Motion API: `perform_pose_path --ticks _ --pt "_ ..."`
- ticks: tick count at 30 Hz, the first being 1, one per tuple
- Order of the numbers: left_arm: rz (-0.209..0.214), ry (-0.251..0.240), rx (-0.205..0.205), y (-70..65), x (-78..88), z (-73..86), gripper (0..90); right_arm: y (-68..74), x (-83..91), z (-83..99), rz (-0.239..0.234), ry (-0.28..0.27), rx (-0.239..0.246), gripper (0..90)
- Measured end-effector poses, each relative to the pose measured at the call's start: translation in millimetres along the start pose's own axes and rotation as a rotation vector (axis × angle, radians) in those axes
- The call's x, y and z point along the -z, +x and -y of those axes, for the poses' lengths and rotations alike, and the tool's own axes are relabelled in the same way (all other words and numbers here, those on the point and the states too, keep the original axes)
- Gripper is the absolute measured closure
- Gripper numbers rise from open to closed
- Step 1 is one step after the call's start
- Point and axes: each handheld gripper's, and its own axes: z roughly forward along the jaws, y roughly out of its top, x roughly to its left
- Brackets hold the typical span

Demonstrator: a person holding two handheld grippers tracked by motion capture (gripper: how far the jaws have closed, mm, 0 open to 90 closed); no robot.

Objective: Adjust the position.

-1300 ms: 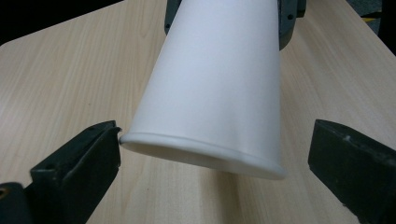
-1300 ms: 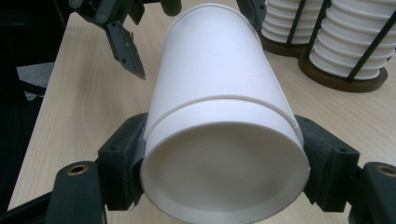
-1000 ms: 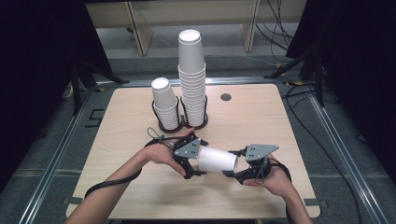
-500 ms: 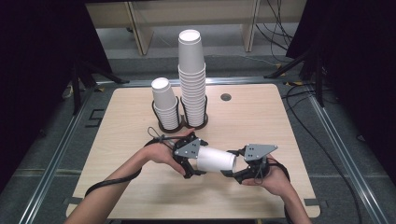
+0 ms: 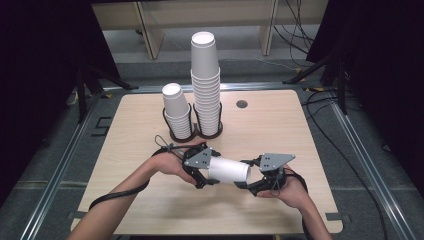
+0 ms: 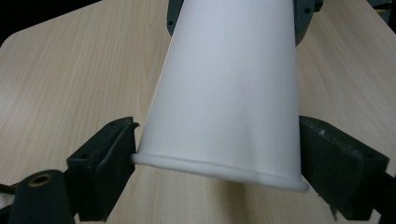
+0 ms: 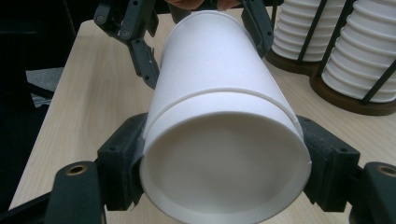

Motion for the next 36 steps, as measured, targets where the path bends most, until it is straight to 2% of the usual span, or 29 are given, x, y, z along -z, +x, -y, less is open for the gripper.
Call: perform_pose_path --ticks 3,5,12,24,36 --pt "-0.012 0.012 -0.008 -0.4 2.1 -1.2 15.6 -1.0 -2.0 -0.4 0.01 -0.009 -0.002 26.8" --pt "-0.016 0.029 -0.016 -0.2 4.0 -2.2 16.4 -0.5 -2.8 -1.1 -0.002 -0.005 -0.016 26.9" --pt "-0.037 0.064 -0.07 -0.1 8.6 -4.9 18.8 -1.7 -6.1 -3.8 0.009 -0.004 -0.008 26.6" --pt "-0.038 0.077 -0.088 0.9 12.4 -5.6 20.9 -2.7 -9.1 -4.3 0.014 -0.025 -0.013 26.7" --pt "-0.037 0.101 -0.111 1.2 15.2 -7.9 22.8 -2.4 -9.6 -3.7 0.007 -0.016 -0.02 26.7"
